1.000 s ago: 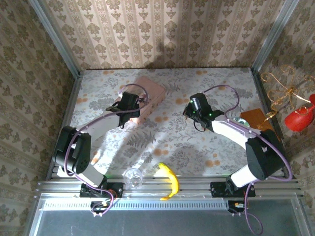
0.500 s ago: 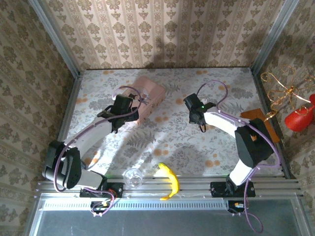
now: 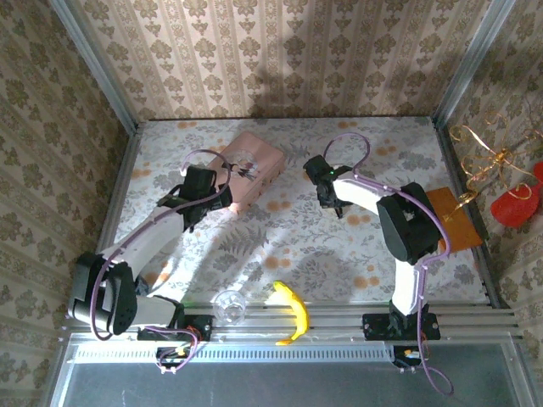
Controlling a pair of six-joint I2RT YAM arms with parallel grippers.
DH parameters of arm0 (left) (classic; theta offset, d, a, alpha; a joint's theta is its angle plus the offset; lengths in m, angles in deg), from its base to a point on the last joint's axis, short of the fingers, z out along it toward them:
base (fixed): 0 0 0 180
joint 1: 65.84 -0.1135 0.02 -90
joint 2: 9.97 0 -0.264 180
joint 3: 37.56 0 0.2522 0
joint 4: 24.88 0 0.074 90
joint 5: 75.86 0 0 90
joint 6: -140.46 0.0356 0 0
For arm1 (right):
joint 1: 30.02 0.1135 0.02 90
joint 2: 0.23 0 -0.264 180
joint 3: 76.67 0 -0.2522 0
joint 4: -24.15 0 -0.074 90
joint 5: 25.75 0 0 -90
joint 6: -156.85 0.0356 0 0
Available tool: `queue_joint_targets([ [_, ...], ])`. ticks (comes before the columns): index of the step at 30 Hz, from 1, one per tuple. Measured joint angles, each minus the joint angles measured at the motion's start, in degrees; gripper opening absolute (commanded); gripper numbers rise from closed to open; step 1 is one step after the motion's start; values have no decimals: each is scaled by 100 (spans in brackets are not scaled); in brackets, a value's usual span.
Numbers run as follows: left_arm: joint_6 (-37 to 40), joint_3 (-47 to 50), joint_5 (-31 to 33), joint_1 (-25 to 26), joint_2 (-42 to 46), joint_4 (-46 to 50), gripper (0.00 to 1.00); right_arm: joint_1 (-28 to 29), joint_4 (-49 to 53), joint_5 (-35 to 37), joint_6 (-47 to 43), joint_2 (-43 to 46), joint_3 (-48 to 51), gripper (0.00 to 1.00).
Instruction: Unlock the padlock with the key
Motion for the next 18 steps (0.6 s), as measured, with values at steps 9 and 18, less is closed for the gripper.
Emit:
queue_joint_targets([
  [9, -291, 149, -332, -374, 24, -208, 100, -52, 52, -63, -81, 15, -83, 48],
  [18, -748, 260, -667, -673, -22, -693, 100, -175, -345, -1163, -605, 192, -1019, 69],
])
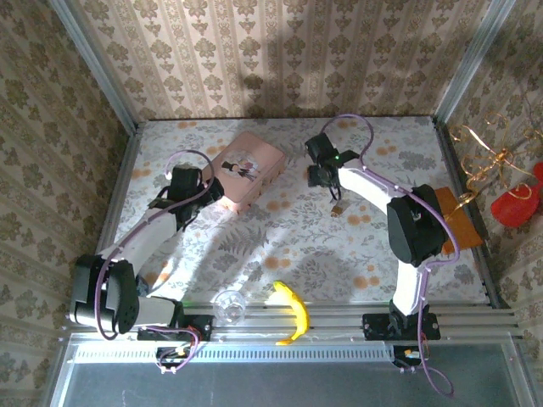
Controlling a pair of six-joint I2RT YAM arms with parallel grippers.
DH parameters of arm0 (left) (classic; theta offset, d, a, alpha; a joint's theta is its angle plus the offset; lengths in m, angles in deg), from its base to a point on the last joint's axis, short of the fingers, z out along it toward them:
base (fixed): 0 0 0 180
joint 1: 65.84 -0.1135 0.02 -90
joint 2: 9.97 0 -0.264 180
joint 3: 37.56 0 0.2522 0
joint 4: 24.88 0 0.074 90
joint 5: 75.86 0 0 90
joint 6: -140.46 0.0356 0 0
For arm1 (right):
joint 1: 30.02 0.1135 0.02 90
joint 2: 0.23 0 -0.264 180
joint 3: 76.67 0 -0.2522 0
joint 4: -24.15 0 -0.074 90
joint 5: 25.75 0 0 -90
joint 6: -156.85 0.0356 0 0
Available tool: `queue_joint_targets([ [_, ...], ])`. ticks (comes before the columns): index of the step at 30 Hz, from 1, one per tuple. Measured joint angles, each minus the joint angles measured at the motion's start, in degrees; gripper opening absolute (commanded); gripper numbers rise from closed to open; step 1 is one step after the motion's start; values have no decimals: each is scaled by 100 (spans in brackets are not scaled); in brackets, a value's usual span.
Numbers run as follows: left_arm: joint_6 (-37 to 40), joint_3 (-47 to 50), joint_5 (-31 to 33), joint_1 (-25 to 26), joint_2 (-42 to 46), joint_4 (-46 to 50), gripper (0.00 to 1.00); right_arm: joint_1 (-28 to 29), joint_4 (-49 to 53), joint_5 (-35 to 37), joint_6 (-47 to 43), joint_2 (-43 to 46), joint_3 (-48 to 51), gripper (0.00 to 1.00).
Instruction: Unlock the padlock with the key
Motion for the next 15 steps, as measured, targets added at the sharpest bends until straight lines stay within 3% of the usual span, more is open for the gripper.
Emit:
queue_joint_targets([
  [4, -98, -2, -72, -33, -208, -151, 100, -37, -391, -734, -269, -455, -984, 73],
  [7, -122, -2, -103, -37, -391, -184, 99, -68, -688, -1250, -393, -966, -1604, 81],
  [15, -118, -308, -262, -107, -927, -249, 92, -83, -682, -2234, -380, -2527, -3600, 76],
])
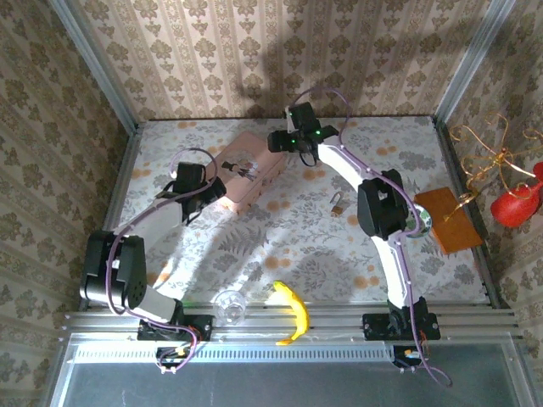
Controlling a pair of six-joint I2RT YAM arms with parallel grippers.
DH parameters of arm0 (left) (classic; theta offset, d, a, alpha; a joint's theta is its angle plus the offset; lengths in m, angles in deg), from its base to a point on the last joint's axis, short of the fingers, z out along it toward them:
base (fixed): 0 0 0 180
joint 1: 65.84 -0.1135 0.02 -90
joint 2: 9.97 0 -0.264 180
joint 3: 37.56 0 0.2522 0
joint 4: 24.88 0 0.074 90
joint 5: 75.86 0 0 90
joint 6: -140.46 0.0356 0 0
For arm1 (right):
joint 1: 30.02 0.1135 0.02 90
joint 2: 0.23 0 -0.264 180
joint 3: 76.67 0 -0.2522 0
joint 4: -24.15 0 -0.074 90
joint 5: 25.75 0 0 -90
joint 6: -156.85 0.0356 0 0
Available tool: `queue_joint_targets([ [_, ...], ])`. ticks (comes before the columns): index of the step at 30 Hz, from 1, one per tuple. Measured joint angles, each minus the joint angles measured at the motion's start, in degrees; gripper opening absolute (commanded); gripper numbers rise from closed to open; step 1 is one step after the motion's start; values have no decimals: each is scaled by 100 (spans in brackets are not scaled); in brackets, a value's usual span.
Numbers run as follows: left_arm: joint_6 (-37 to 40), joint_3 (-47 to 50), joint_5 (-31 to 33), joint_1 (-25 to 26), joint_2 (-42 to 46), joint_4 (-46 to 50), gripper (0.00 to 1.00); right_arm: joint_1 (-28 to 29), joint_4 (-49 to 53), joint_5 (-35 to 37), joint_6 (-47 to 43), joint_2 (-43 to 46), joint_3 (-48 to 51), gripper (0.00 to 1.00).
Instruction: Unlock the padlock with the key
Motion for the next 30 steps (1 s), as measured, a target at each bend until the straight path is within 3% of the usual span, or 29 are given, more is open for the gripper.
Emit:
queue_joint_targets([
  [6, 61, -227, -164, -17, -280, -76, 85, -15, 282, -470, 57, -901, -1246, 70],
  [10, 114, -426, -284, -48, -514, -162, 80, -15, 439, -623, 146, -1084, -1322, 64],
  [15, 247, -627, -516, -70, -732, -236, 68, -15, 319, -831, 219, -1075, -1106, 46],
  [19, 369, -802, -688, -70, -909, -297, 63, -44, -308, -894, 247, -557, -94, 37],
  [23, 509, -994, -859, -59, -1093, -323, 57, -83, -802, -831, 428, 240, 1246, 36],
  [30, 667, -1637, -1137, 87, -1672, -337, 57, -83, -1447, -280, 859, 1615, 3364, 36],
])
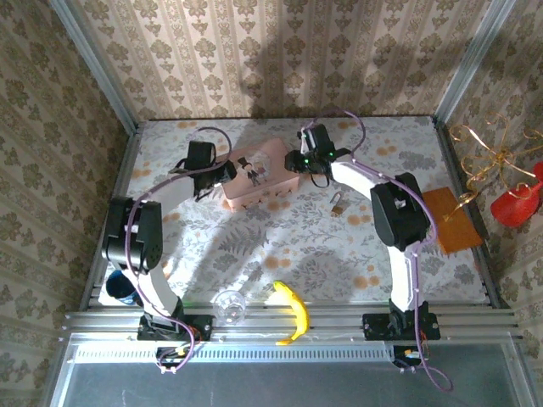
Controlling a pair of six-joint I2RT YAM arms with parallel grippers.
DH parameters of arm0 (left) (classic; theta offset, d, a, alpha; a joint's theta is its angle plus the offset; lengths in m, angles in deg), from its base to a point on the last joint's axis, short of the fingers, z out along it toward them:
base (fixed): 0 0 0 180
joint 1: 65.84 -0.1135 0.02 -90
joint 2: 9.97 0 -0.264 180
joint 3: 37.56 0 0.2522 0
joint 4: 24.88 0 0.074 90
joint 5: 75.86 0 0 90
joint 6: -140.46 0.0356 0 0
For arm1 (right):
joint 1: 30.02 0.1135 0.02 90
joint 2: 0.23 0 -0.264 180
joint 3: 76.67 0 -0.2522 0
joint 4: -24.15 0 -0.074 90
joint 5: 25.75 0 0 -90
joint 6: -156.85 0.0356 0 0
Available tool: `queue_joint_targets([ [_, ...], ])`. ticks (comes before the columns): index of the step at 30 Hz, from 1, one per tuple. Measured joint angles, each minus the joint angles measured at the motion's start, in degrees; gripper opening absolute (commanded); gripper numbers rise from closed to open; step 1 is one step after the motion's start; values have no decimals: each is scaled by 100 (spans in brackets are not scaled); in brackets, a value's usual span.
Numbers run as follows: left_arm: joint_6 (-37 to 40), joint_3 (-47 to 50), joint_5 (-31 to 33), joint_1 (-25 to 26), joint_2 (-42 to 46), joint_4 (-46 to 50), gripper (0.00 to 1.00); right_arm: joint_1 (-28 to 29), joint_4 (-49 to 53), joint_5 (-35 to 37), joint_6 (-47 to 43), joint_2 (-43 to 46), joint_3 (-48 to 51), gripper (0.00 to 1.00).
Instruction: Unlock the padlock with the key
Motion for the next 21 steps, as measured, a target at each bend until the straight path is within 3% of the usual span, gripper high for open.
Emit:
queue_joint_targets([
  [8, 28, -431, -273, 247, -391, -90, 58, 109, -140, 579, 476, 1047, 1370, 39],
  [13, 17, -437, -365, 334, -402, -87, 74, 192, 11, 859, 538, 1290, 1596, 58],
  [17, -11, -341, -470, 295, -323, -85, 88, 223, 264, 1220, 435, 1510, 1615, 67],
  [19, -26, -166, -476, 190, -111, -55, 100, 229, 354, 1464, 332, 1851, 1751, 71],
  [21, -17, 31, -461, 15, 245, 20, 100, 229, 413, 1707, 264, 2304, 1950, 73],
])
